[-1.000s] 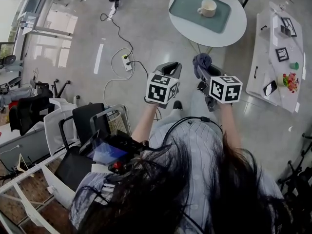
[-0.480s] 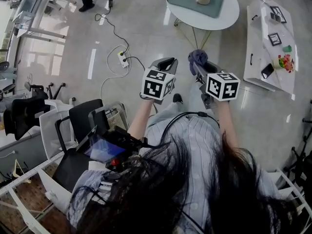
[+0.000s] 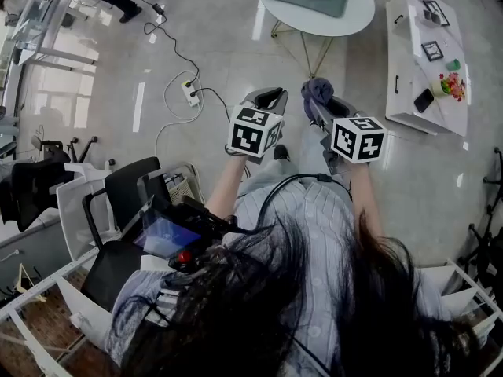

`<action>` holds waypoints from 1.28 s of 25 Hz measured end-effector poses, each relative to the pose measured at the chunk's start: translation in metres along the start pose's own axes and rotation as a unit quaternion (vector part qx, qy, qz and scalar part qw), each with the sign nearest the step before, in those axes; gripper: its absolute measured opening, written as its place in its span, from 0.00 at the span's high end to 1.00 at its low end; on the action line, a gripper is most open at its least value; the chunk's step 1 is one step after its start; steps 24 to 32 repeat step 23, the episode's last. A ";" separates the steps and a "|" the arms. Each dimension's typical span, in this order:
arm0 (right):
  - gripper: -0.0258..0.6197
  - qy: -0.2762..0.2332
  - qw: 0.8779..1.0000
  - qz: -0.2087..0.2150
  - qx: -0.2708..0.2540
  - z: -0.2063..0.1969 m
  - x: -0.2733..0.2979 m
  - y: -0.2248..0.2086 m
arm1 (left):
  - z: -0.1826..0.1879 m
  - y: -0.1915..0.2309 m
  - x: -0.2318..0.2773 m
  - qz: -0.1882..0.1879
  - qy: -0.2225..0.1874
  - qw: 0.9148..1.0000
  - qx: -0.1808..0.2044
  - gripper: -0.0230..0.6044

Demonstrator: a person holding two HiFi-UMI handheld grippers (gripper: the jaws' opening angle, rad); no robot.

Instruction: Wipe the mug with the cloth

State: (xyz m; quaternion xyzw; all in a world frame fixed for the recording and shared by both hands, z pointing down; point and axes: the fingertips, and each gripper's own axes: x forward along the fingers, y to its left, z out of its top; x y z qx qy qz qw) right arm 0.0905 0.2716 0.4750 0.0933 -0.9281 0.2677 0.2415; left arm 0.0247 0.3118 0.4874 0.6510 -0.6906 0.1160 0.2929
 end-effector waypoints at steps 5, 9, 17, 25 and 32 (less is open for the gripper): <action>0.81 -0.005 1.000 0.006 -0.011 -0.001 -0.006 0.007 | 0.002 -0.009 -0.005 -0.002 -0.010 1.000 0.016 0.90; 0.81 -0.009 1.000 0.009 -0.017 -0.001 -0.007 0.011 | 0.004 -0.010 -0.009 0.000 -0.018 1.000 0.016 0.90; 0.81 -0.019 1.000 0.007 -0.019 -0.001 -0.012 0.013 | 0.008 -0.016 -0.008 -0.006 -0.025 1.000 0.019 0.90; 0.81 -0.028 1.000 -0.002 -0.013 -0.002 -0.018 0.011 | 0.008 -0.021 -0.003 -0.017 -0.019 0.999 0.027 0.90; 0.81 -0.028 1.000 -0.002 -0.013 -0.002 -0.018 0.011 | 0.008 -0.021 -0.003 -0.017 -0.019 0.999 0.027 0.90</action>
